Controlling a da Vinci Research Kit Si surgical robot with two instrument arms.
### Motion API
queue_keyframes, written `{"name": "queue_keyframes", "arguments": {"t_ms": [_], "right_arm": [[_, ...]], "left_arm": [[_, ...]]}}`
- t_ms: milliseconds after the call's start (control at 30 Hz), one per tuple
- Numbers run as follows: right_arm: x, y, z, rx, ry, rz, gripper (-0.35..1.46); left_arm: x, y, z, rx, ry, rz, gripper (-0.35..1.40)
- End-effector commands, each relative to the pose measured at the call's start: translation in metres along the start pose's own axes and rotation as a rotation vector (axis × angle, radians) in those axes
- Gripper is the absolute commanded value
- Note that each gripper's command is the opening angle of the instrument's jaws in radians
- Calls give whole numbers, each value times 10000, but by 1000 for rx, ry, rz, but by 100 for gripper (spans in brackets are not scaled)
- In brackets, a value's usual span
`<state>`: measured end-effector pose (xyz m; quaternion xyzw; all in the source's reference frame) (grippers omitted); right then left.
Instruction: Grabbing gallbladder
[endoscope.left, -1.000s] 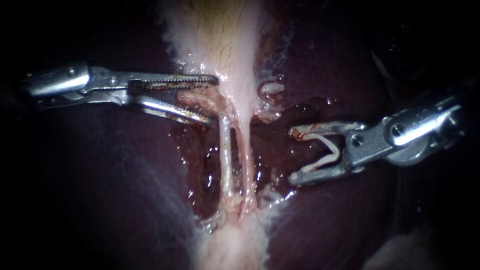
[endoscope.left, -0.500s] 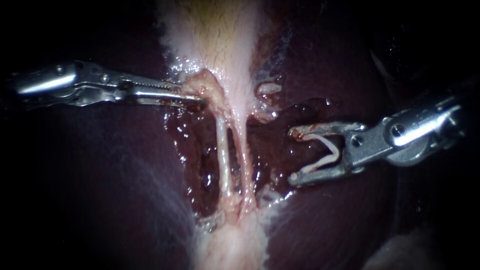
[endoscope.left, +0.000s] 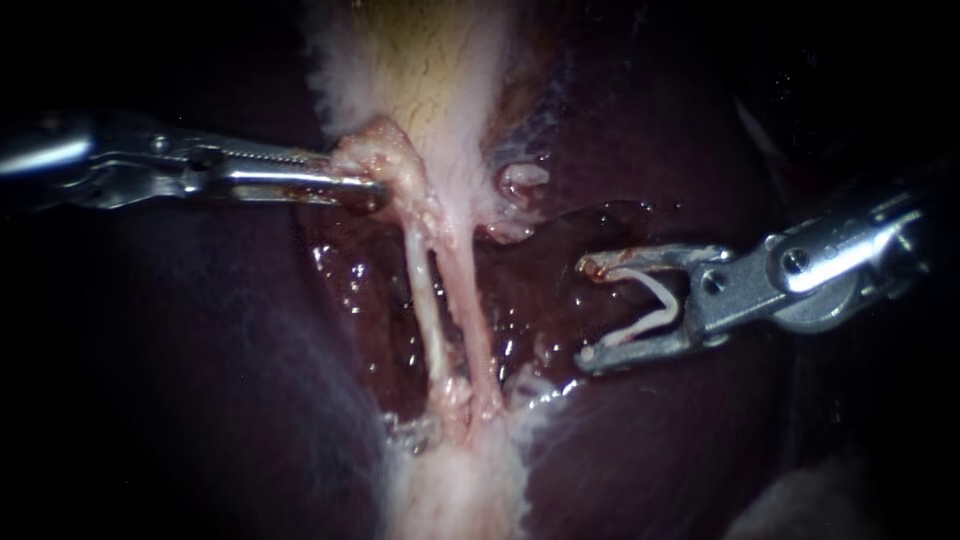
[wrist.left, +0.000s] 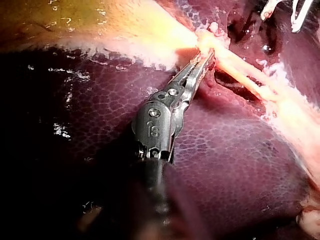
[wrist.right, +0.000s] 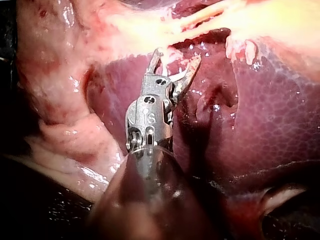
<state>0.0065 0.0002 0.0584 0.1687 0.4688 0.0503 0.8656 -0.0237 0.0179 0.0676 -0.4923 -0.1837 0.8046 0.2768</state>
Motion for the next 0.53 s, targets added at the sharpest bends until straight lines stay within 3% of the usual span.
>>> {"name": "queue_keyframes", "arguments": {"t_ms": [33,200,533], "right_arm": [[0,1,0,-1,0,1,50],[-1,1,0,-1,0,1,50],[-1,1,0,-1,0,1,50]], "left_arm": [[2,2,-2,-2,0,-1,-35],[4,7,-5,-1,-3,-2,-35],[1,4,-4,-2,-3,0,-35]]}}
